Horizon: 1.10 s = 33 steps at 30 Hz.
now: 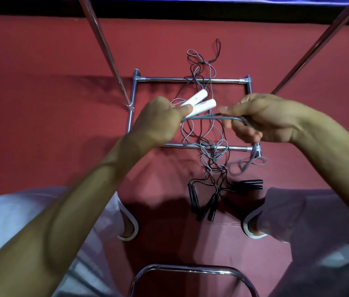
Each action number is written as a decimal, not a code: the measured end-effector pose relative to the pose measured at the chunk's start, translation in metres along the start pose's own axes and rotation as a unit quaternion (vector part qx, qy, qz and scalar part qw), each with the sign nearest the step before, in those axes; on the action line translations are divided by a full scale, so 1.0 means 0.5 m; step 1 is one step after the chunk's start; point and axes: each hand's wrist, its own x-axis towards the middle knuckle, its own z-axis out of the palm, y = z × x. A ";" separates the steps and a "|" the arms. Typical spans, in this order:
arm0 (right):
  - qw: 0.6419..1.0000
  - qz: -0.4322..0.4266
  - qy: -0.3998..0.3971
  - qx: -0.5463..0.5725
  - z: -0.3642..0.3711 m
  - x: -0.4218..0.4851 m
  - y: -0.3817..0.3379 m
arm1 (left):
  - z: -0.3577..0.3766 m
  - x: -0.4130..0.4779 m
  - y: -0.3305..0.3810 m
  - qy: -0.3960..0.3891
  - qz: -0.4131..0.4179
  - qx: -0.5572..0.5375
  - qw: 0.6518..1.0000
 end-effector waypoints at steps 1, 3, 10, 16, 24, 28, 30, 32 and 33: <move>0.999 0.019 -0.014 0.037 -0.004 -0.001 -0.004 | 0.003 -0.004 0.001 0.002 0.020 0.026 0.999; 0.993 0.050 -0.035 0.101 -0.014 0.003 -0.006 | 0.004 -0.008 0.001 0.003 0.052 0.082 0.995; 0.959 0.118 -0.064 0.249 -0.034 0.016 0.007 | 0.022 -0.035 -0.006 0.036 0.156 0.238 0.958; 0.958 0.128 -0.079 0.244 0.014 0.031 0.004 | 0.052 -0.054 -0.002 0.015 0.177 0.356 0.917; 0.961 0.123 -0.133 0.210 0.014 0.026 -0.001 | 0.057 -0.057 -0.004 -0.033 0.184 0.339 0.922; 0.991 0.060 -0.108 -0.042 -0.015 0.004 -0.019 | 0.053 -0.058 -0.009 -0.073 0.202 0.319 0.923; 0.979 0.016 -0.109 -0.169 -0.032 -0.004 -0.021 | 0.057 -0.063 -0.014 -0.096 0.202 0.301 0.927; 0.968 -0.022 -0.090 -0.235 -0.038 -0.006 -0.016 | 0.062 -0.067 -0.019 -0.119 0.194 0.285 0.931; 0.963 -0.050 -0.074 -0.253 -0.036 -0.004 -0.011 | 0.065 -0.069 -0.020 -0.133 0.186 0.276 0.934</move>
